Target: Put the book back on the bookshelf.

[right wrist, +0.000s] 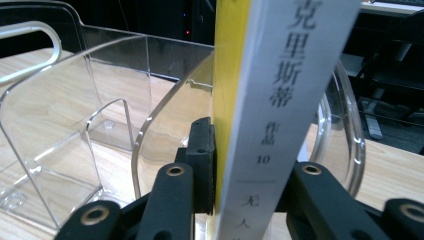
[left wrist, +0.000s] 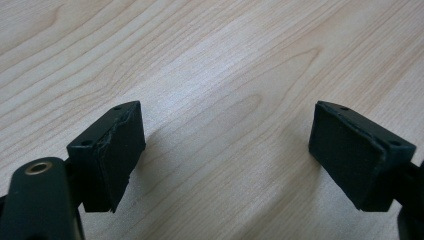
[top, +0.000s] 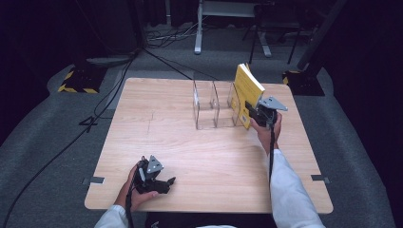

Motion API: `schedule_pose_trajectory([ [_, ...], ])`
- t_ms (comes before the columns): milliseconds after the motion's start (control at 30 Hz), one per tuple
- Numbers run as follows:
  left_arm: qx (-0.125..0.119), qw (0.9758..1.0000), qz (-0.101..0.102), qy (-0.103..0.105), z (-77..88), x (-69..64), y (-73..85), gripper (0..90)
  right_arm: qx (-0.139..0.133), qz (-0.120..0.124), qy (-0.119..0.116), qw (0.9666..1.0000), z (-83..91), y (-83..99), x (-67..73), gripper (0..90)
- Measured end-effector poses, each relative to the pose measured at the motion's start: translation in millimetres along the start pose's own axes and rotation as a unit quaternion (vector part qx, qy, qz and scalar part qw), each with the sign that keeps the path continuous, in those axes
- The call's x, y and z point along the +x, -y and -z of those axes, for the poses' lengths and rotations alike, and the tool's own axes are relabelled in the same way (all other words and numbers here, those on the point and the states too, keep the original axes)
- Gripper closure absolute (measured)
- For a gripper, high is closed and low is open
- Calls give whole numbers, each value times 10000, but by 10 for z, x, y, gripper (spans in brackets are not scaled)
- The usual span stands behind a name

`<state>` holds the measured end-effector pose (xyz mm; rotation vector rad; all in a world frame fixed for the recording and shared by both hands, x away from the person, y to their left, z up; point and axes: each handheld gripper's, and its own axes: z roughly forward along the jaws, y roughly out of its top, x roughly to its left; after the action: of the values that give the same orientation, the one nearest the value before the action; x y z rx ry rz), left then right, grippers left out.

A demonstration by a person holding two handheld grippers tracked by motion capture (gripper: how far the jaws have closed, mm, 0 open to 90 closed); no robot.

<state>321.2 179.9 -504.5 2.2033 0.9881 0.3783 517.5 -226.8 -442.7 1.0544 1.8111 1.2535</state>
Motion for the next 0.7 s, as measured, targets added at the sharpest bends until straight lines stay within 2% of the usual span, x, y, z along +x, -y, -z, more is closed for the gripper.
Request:
schedule_pose_trajectory([
  [133,-1,10000,3,4,0,0,0,154,98,44,16,9999,27,0,-20,695],
  [300,-3,10000,14,-4,0,-1,0,154,76,55,45,9999,84,-6,-47,693],
  [400,-1,10000,13,-5,0,-1,0,154,123,164,94,9997,111,-7,-49,692],
  [700,0,10000,7,-13,0,0,0,154,44,292,105,9995,256,-16,-39,688],
])
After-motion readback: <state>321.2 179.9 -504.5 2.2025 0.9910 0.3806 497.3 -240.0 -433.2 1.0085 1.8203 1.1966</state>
